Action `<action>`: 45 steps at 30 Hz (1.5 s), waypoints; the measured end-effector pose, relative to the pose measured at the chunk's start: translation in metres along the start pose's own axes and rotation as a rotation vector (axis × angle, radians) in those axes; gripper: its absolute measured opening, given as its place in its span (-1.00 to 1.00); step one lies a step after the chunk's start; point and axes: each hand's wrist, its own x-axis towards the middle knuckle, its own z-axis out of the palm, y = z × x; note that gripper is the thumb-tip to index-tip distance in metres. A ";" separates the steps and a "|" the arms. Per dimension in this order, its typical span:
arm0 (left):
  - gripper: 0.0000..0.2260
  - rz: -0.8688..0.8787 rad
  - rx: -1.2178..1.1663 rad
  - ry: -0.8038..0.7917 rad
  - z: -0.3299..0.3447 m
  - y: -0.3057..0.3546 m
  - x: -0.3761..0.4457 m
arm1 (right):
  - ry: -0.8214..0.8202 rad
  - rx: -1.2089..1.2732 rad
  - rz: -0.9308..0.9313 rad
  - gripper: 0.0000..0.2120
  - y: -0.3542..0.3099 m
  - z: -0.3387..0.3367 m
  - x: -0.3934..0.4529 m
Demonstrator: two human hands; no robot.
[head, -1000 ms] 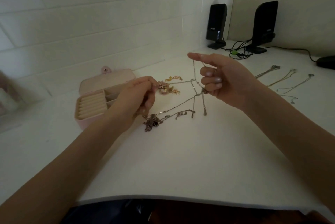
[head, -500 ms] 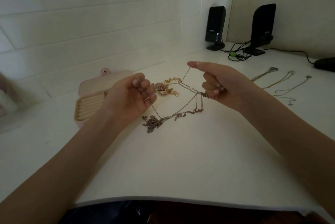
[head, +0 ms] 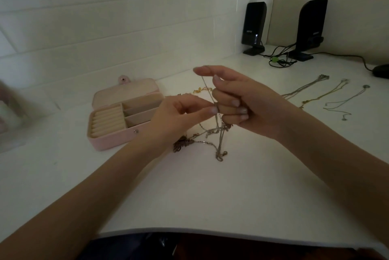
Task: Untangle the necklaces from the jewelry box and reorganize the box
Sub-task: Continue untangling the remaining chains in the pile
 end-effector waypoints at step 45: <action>-0.64 -0.261 -0.831 0.129 -0.018 0.008 0.010 | 0.415 -0.508 0.029 -0.67 -0.004 -0.022 0.003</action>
